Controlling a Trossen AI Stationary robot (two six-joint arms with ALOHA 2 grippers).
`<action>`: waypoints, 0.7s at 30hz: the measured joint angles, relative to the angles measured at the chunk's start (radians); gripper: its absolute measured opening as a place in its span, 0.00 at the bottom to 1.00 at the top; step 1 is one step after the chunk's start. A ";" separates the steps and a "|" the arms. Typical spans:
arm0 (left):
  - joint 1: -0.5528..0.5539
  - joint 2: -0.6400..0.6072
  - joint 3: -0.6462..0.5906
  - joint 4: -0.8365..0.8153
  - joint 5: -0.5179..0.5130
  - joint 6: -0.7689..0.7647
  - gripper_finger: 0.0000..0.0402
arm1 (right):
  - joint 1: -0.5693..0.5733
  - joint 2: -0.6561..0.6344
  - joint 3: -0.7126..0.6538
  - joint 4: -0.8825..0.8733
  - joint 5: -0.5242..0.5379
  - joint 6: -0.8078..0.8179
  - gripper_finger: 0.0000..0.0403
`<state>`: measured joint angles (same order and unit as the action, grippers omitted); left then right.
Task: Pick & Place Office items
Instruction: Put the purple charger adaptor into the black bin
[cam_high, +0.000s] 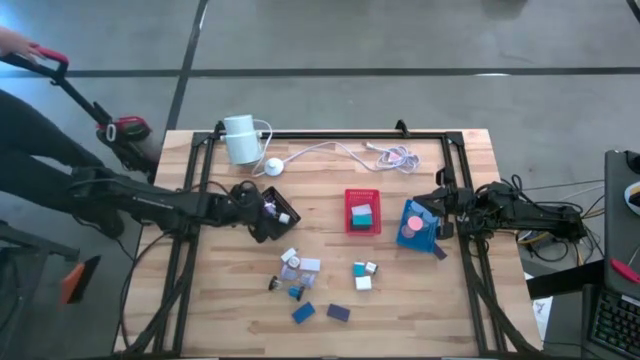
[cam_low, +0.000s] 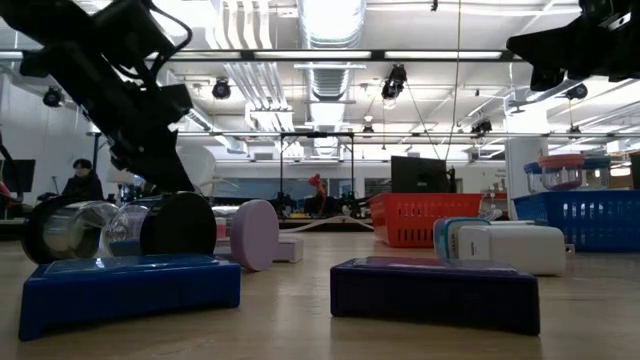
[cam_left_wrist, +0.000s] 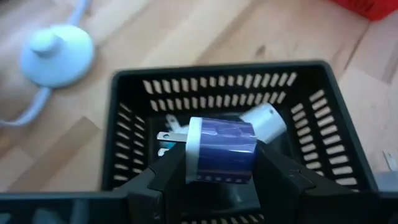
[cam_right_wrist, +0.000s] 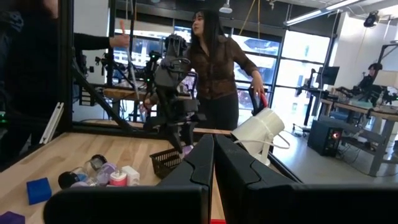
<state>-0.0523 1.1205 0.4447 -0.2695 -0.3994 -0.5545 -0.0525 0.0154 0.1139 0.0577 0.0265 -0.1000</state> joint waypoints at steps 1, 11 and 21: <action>0.005 0.012 0.004 0.000 0.020 0.000 0.38 | 0.000 0.000 0.000 0.000 0.000 -0.001 0.02; 0.034 0.143 0.063 0.005 0.038 0.025 0.38 | 0.000 0.000 0.000 0.000 0.000 -0.004 0.02; 0.037 0.215 0.089 -0.010 0.045 0.032 0.38 | 0.000 0.001 0.000 -0.001 0.000 0.003 0.02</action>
<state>-0.0151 1.3359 0.5333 -0.2796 -0.3542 -0.5221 -0.0525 0.0162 0.1139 0.0570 0.0265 -0.0967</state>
